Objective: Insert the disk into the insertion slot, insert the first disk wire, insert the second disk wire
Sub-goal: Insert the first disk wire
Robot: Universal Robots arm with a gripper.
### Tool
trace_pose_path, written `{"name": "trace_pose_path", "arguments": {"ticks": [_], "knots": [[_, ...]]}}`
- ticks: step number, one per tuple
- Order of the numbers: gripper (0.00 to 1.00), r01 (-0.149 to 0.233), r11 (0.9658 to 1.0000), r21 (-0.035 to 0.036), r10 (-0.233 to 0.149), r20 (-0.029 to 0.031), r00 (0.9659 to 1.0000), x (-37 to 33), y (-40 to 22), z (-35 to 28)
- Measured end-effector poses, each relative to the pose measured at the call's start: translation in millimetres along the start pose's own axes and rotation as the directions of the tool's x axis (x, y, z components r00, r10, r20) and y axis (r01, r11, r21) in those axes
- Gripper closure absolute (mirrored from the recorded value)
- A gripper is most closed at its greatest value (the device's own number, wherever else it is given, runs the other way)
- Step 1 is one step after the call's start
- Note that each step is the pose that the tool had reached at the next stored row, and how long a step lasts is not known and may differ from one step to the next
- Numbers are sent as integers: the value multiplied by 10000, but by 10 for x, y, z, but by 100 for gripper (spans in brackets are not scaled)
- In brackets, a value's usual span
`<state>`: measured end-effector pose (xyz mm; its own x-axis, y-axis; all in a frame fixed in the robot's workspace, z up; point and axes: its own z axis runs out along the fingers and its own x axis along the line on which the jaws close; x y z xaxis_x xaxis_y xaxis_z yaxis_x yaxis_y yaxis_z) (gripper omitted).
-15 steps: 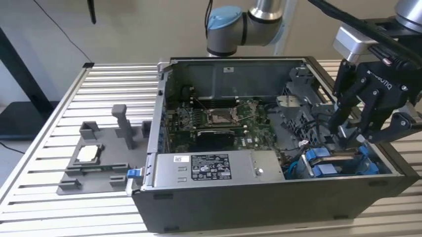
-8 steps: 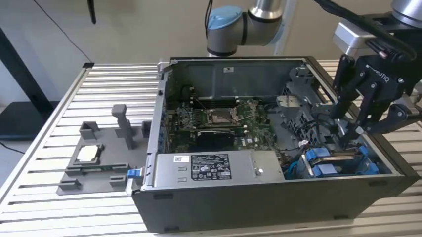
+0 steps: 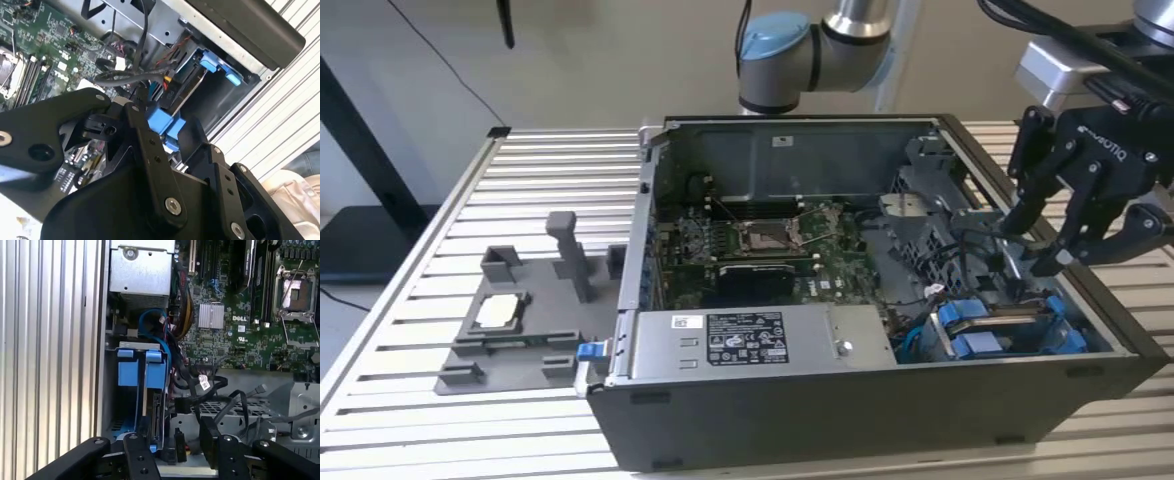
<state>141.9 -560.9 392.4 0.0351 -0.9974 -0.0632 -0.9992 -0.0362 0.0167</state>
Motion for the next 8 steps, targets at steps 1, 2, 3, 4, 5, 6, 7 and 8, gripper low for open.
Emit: {"name": "trace_pose_path", "arguments": {"ticks": [1, 2, 3, 4, 5, 6, 7, 8], "knots": [[47, 18, 10000, 1, -18, 14, 10000, 1, -22, 0], [47, 39, 10000, 1, -39, 22, 10000, 3, -47, -1], [47, 60, 10000, 0, -60, 29, 10000, 7, -73, -2], [47, 82, 10000, -1, -81, 36, 10000, 10, -95, -2], [47, 113, 9999, -2, -113, 44, 9999, 12, -114, -3], [47, 146, 9999, -4, -146, 49, 9999, 13, -126, -3], [47, 176, 9998, -5, -176, 49, 9998, 13, -129, -1], [47, 185, 9998, -6, -185, 49, 9998, 13, -129, -1]]}}
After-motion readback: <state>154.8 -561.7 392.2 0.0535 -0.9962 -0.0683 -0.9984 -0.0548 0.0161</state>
